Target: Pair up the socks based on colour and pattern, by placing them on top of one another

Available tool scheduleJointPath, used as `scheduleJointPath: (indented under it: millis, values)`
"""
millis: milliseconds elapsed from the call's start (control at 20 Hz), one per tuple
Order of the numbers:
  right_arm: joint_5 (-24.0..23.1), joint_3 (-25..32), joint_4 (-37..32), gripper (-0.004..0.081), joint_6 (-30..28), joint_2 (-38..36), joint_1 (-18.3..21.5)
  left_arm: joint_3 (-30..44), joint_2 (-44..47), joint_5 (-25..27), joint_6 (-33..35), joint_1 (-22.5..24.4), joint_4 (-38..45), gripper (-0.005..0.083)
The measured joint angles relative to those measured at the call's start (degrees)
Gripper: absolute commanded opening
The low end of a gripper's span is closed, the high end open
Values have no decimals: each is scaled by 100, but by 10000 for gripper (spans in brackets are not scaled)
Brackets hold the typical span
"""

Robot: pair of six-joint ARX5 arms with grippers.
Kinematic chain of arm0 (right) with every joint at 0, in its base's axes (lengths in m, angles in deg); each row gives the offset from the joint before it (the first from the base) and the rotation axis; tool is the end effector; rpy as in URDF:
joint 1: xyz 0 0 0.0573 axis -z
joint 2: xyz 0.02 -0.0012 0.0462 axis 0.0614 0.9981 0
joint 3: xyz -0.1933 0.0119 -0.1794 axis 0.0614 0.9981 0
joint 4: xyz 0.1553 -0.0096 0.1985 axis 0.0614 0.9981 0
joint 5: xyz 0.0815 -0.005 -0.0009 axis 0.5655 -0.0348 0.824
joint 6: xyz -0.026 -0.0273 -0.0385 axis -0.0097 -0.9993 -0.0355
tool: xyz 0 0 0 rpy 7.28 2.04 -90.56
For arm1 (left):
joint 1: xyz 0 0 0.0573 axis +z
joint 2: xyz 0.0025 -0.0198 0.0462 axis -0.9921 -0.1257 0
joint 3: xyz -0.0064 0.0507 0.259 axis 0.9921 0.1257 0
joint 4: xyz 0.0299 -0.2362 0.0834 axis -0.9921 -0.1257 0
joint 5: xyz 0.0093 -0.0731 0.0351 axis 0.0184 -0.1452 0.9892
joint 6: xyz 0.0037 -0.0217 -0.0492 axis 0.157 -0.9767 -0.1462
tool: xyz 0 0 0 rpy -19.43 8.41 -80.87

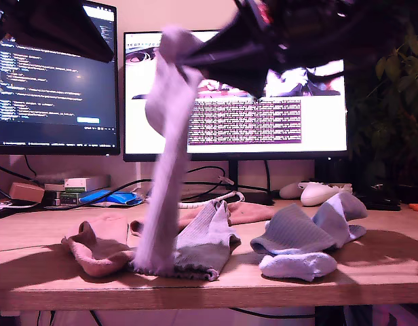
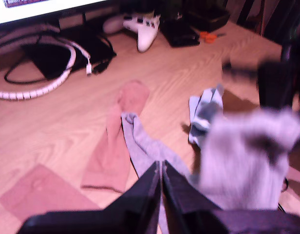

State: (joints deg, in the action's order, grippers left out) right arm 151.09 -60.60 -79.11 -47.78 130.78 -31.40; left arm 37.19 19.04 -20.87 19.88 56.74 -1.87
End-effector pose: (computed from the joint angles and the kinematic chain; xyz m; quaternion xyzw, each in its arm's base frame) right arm 0.2728 0.1739 0.2537 0.0343 0.1727 0.7149 0.6767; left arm 0.1963 -0.1064 0.2915 0.0164 0.2446 -0.3715 0.8955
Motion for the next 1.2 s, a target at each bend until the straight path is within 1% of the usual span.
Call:
scheduleJointPath:
  millis: [100, 200, 350, 500, 550, 700, 850, 1000, 1100, 1200]
  values:
    - [68, -177, -37, -12, 0, 7, 118, 0, -105, 4, 0, -74, 0, -19]
    - [109, -234, -57, -12, 0, 142, 289, 0, -173, 4, -2, -173, 11, -19]
    - [251, -234, 4, -12, 0, 710, 487, 0, -319, 13, -2, -247, 101, -19]
    - [264, -234, 4, -12, -87, 1102, 487, 0, -590, 42, -17, -286, 179, -19]
    - [234, -234, -9, -12, -293, 1126, 490, 0, -667, 52, -44, -297, 219, -19]
    - [116, -234, -125, -12, -306, 1128, 610, 0, -907, 52, -70, -437, 393, -19]
    - [-83, -238, -144, -12, -450, 1185, 1034, 0, -1252, 52, -72, -566, 474, -19]
    - [-315, -313, -142, -12, -492, 1224, 1355, 0, -1604, 52, -83, -629, 675, -19]
    - [-415, -365, -85, -12, -592, 1224, 1346, 0, -1818, 52, -125, -669, 817, -19]
    - [-555, -369, 15, -12, -673, 1224, 1220, 0, -2039, 52, -129, -732, 966, -19]
